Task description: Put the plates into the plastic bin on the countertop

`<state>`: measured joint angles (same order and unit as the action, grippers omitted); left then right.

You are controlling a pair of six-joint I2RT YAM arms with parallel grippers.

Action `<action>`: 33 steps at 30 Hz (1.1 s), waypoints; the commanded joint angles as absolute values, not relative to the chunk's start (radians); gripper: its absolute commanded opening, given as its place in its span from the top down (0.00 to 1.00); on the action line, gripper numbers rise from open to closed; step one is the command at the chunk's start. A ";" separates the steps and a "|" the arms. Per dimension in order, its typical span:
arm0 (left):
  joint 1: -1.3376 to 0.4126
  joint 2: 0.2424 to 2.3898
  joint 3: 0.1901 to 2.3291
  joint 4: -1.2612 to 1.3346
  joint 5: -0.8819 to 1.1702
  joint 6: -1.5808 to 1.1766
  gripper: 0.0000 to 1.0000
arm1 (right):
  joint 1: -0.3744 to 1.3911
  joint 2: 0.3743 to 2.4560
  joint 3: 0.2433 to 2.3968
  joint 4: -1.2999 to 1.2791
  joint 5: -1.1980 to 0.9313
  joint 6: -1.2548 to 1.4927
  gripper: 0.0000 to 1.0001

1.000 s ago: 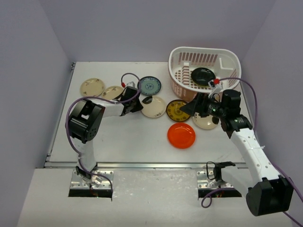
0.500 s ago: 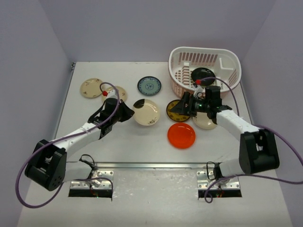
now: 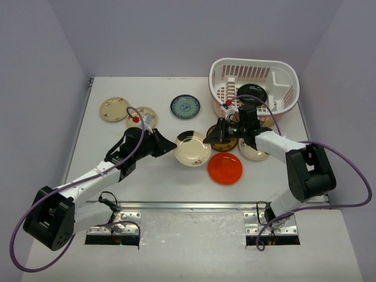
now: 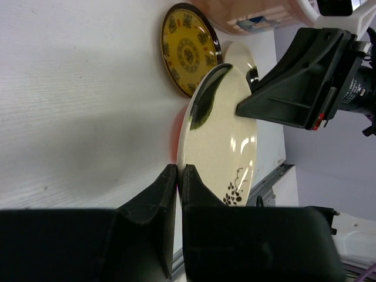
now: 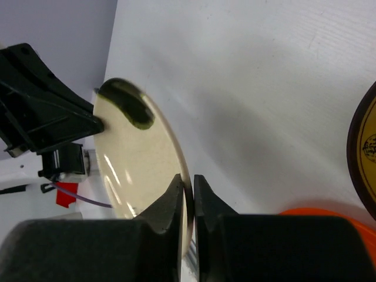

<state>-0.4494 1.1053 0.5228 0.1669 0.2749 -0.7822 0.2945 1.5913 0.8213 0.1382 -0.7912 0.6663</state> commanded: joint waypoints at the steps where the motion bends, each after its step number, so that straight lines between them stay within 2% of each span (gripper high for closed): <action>1: -0.456 1.079 0.566 0.171 0.236 -0.792 0.40 | 0.294 1.553 0.835 0.201 -0.776 0.701 1.00; 2: -0.457 1.065 0.598 0.104 0.169 -0.773 0.15 | 0.281 1.537 0.838 0.186 -0.759 0.701 1.00; 3: -0.457 1.049 0.618 0.040 0.100 -0.761 0.00 | 0.273 1.522 0.841 0.172 -0.744 0.704 1.00; 5: -0.457 0.972 0.655 -0.132 -0.088 -0.729 0.00 | 0.215 1.477 0.857 0.159 -0.732 0.750 1.00; 9: -0.457 0.809 0.686 -0.315 -0.266 -0.665 0.00 | 0.013 1.415 0.908 0.123 -0.706 0.858 1.00; 13: -0.457 0.682 0.669 -0.394 -0.267 -0.606 0.00 | -0.112 1.403 1.023 0.032 -0.467 0.949 1.00; 14: -0.457 0.666 0.656 -0.407 -0.256 -0.588 0.00 | -0.130 1.408 1.051 0.005 -0.336 0.991 1.00; 17: -0.457 0.663 0.628 -0.416 -0.218 -0.592 0.00 | -0.138 1.457 1.126 -0.085 -0.031 1.120 1.00; 21: -0.456 0.689 0.605 -0.387 -0.114 -0.596 0.00 | -0.138 1.606 1.239 -0.129 0.233 1.241 1.00; 25: -0.458 0.688 0.598 -0.386 -0.078 -0.593 0.00 | -0.138 1.821 1.439 -0.164 0.275 1.199 1.00; 28: -0.459 0.673 0.587 -0.381 -0.047 -0.599 0.00 | -0.138 1.915 1.505 -0.164 0.283 1.161 1.00; 32: -0.460 0.681 0.540 -0.319 0.024 -0.620 0.00 | -0.138 2.037 1.621 -0.144 0.194 1.079 1.00; 33: -0.462 0.681 0.531 -0.302 0.033 -0.624 0.00 | -0.138 2.060 1.646 -0.162 0.183 1.068 0.97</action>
